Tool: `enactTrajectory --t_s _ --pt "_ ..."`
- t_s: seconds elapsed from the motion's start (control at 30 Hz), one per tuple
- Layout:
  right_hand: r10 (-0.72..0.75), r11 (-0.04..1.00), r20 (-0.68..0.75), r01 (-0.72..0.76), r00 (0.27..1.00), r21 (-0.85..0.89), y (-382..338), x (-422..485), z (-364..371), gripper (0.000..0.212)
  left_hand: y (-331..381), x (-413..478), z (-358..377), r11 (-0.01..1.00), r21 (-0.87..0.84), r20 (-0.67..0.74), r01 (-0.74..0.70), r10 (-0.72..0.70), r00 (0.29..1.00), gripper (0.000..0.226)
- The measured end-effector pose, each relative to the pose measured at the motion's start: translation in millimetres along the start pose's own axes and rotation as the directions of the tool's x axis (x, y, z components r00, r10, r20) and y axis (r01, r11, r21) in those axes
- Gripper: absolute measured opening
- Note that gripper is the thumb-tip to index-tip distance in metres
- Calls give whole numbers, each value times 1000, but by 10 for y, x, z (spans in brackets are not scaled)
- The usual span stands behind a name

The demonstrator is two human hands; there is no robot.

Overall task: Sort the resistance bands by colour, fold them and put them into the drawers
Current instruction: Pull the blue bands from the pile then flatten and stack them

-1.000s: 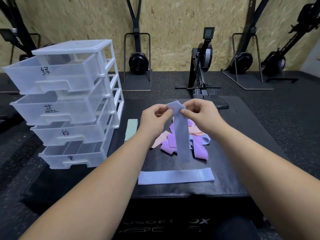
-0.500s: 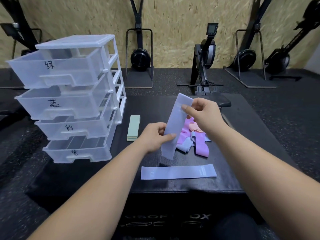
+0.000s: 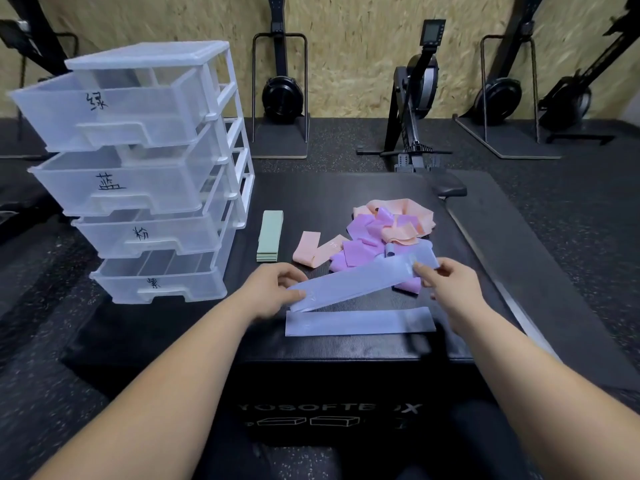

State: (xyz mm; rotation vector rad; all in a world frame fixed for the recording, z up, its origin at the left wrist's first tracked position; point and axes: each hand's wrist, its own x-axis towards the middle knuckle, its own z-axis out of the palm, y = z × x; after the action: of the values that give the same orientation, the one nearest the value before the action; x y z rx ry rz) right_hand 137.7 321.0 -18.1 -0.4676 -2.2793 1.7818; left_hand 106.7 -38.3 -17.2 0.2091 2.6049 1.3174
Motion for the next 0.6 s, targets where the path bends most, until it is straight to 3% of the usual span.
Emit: enactTrajectory --t_s 0.13,0.3,0.43,0.6 --pt "33 997 -2 -33 999 -63 224 -69 -78 14 -93 -120 88 994 -99 -88 49 -57 995 22" --pt "-24 977 20 28 1000 -209 416 -202 -135 2 -204 -229 219 993 -109 -205 34 -56 977 28" --pt "-115 914 4 108 993 -390 503 -342 -134 24 -261 -290 318 994 -101 -269 30 -56 962 28" --pt "-226 799 24 199 974 -568 620 -398 -76 42 -315 -342 436 999 50 -283 -8 21 959 31"
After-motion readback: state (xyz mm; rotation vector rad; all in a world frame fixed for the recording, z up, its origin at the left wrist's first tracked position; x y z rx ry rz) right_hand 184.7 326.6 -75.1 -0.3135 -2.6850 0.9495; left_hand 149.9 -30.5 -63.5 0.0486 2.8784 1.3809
